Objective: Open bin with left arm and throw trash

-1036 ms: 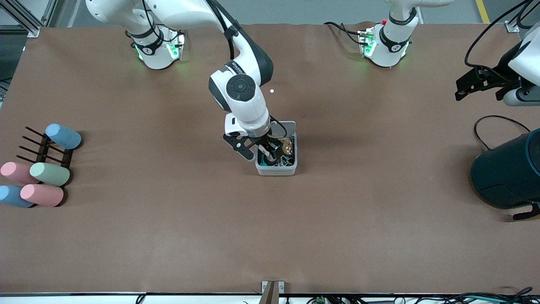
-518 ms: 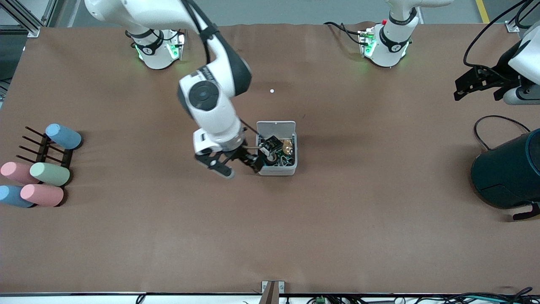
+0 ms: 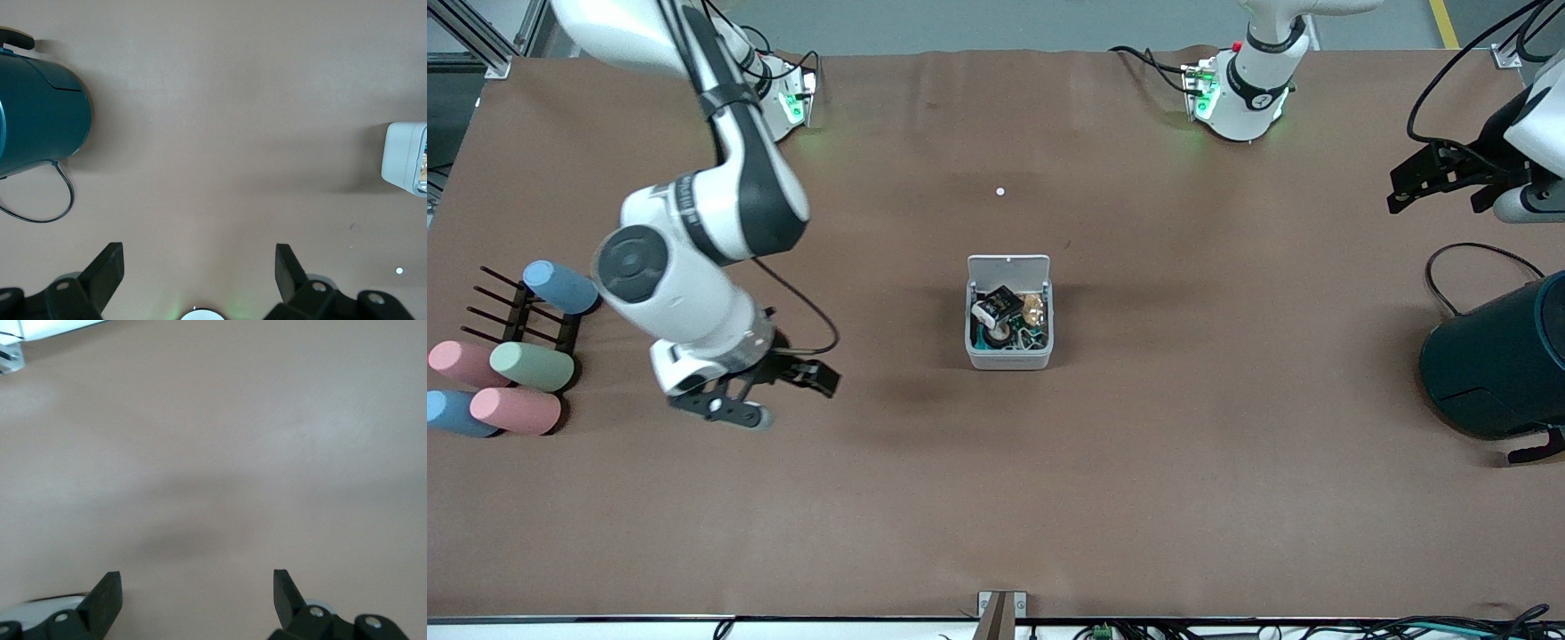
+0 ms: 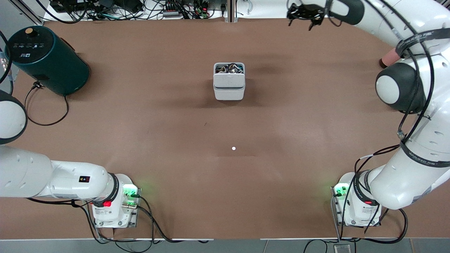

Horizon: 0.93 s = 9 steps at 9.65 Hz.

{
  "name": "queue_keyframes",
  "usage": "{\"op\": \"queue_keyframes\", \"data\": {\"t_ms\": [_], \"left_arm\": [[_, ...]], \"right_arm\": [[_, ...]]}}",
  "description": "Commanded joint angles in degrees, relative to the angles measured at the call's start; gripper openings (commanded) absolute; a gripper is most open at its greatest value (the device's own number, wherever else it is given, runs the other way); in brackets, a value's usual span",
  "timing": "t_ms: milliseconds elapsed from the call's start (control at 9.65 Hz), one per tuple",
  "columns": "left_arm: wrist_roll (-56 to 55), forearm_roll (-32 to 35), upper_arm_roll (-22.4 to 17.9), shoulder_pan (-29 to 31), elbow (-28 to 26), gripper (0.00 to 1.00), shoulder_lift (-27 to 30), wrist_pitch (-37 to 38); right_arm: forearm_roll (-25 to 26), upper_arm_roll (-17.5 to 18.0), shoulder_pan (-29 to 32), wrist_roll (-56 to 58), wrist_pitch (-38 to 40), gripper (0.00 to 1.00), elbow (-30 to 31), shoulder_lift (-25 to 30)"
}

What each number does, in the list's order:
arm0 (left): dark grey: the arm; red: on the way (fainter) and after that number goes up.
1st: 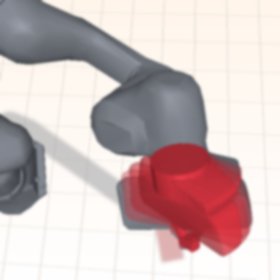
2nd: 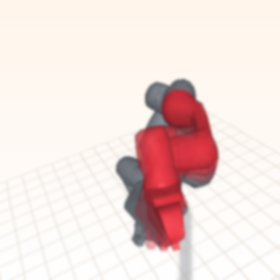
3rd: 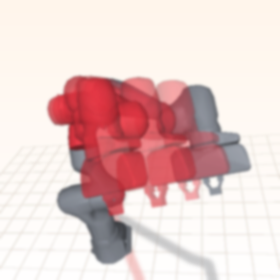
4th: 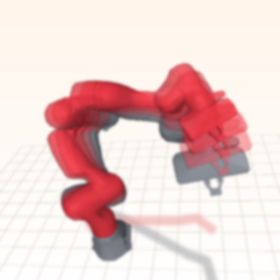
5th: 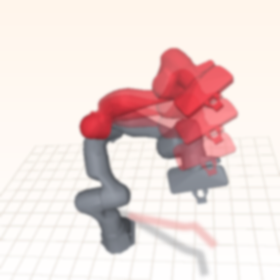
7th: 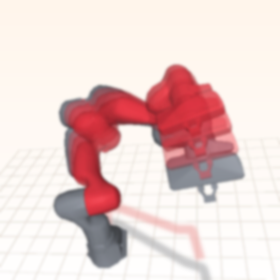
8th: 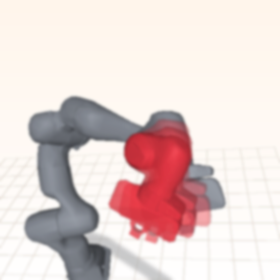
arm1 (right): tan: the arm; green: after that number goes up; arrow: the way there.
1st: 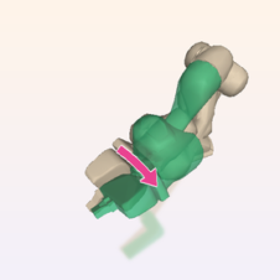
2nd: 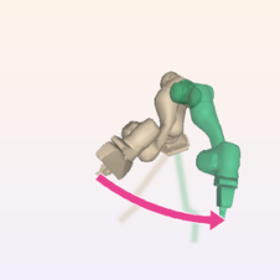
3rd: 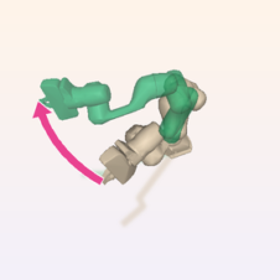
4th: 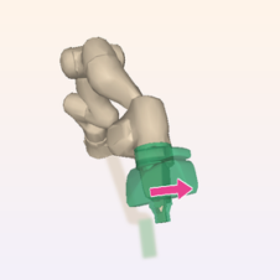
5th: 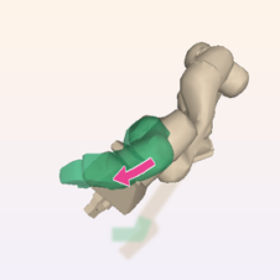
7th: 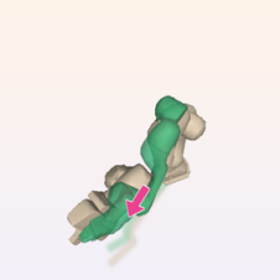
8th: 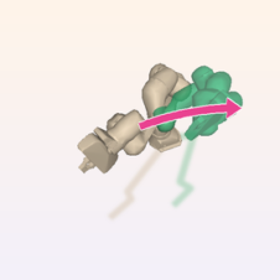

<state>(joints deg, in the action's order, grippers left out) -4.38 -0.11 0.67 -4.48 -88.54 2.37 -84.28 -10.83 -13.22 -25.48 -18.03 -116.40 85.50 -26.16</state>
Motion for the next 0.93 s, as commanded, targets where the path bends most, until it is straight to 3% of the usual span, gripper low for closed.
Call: {"op": "queue_keyframes", "data": {"t_ms": [0,415,622,829], "left_arm": [[1.0,-0.8,-0.2,0.1,0.0,1.00,0.4,-1.0],[0.9,-0.4,-0.2,0.0,0.2,1.00,0.3,-1.0],[0.9,-0.4,-0.2,0.1,0.2,1.00,0.3,-0.9],[1.0,-0.2,-0.3,0.1,0.2,1.00,0.3,-0.8]], "right_arm": [[1.0,1.2,7.6,17.0,0.2,1.00,1.1,1.2],[1.2,1.2,17.6,33.2,0.5,1.00,1.0,2.8],[1.2,1.1,20.9,34.1,1.3,1.00,1.0,4.9],[1.2,0.4,21.2,33.2,7.3,1.00,0.5,8.2]]}}
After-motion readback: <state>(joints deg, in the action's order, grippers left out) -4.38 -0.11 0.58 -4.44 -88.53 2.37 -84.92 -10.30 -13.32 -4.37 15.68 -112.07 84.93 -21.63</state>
